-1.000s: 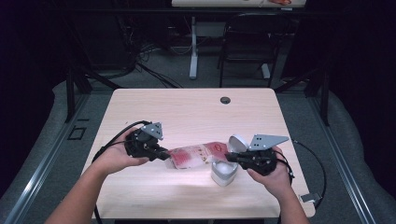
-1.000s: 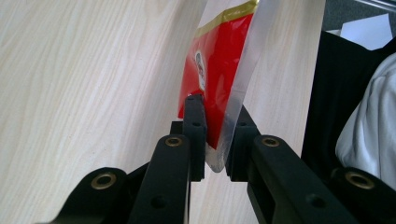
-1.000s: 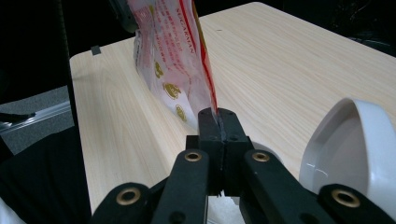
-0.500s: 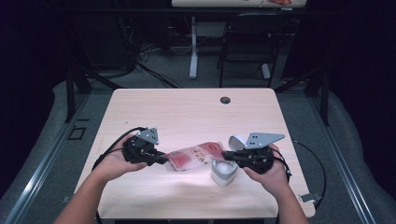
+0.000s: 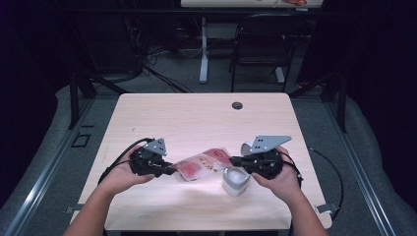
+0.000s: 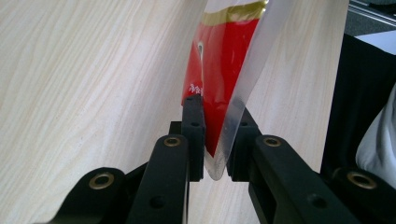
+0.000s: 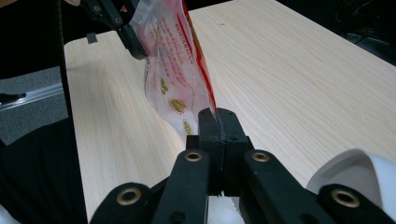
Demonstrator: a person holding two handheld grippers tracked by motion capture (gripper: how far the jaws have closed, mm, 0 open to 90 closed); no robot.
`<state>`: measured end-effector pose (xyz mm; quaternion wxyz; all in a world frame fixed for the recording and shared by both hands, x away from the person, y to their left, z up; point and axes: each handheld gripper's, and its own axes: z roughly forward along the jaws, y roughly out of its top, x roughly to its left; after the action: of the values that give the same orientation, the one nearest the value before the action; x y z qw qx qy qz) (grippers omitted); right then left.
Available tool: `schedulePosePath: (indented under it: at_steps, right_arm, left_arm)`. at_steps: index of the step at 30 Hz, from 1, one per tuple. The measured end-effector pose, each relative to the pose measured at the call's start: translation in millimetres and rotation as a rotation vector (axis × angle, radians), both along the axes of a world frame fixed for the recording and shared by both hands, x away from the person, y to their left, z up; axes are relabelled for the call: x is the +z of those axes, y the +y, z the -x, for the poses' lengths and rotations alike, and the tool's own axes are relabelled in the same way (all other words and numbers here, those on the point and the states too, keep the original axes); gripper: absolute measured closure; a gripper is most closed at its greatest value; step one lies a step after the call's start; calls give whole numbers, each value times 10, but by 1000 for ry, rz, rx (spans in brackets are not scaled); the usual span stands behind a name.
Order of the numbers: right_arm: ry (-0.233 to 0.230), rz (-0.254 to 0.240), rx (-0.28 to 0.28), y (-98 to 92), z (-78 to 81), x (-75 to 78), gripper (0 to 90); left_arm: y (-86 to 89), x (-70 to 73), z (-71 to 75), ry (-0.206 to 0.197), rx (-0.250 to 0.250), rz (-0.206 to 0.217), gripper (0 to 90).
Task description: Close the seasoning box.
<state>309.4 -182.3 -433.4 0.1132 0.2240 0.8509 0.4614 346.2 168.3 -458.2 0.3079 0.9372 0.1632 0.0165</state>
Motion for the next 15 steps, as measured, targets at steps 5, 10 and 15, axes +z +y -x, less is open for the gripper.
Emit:
schedulePosePath:
  at_steps: [5, 10, 15]
  right_arm:
    - [-3, 18, 4, 60, -13, 47, 900]
    - [-4, 38, 9, 126, -26, 69, 900]
    - [-9, 58, 7, 179, -36, 97, 900]
  left_arm:
    - [38, -59, -4, -3, 16, 16, 810]
    - [72, -115, -11, -2, 33, 28, 811]
    - [97, -184, -18, 0, 55, 52, 810]
